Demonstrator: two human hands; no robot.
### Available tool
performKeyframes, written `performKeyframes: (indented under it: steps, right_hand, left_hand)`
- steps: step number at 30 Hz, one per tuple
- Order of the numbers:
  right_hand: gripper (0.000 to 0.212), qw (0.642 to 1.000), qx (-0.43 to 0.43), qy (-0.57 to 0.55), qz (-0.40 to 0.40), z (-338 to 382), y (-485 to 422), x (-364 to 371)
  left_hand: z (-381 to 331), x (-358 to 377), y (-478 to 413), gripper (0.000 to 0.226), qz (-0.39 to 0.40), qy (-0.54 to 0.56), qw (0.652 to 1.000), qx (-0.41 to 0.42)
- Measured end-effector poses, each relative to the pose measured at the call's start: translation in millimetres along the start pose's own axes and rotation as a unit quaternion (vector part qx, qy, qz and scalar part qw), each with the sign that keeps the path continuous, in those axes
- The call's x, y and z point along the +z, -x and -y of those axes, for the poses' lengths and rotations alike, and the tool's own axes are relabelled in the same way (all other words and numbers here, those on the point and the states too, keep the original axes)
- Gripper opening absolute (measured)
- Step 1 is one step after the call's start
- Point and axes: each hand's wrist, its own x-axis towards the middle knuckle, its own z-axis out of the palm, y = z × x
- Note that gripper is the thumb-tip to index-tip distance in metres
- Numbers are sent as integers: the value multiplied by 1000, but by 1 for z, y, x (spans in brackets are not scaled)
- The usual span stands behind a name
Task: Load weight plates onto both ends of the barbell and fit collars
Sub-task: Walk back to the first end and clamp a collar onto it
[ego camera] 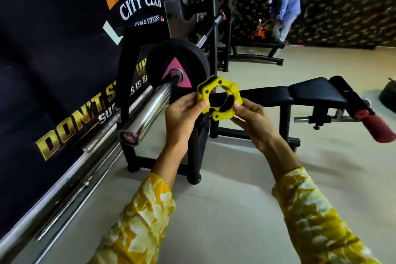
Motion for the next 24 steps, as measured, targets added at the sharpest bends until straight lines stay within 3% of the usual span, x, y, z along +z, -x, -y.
performKeyframes:
  steps: [4,8,13,17,22,24]
  right_hand:
    - [41,1000,-12,-8,11,-13,38,32]
    - [40,1000,-13,2,17,-28,62,78]
    - [36,999,-24,16,22,-44,70,139]
    - [34,999,-37,27,3,-70,72,172]
    - [49,995,-86,6,-43,-92,74,196]
    - [44,995,-85,1,-58,-94,73,200]
  left_hand:
    - [-12,-40,39,29,-6,-6,1000,-4]
    - [-22,-93,66,28,3,-18,1000,13]
    - [-31,-159,73,55,3,-17,1000,22]
    - [-26,-196,63,68,8,-21,1000,-19]
    - [-21,-213,47,51,71,3,996,-52]
    - [-21,-215,38,52,113,4,992,-49]
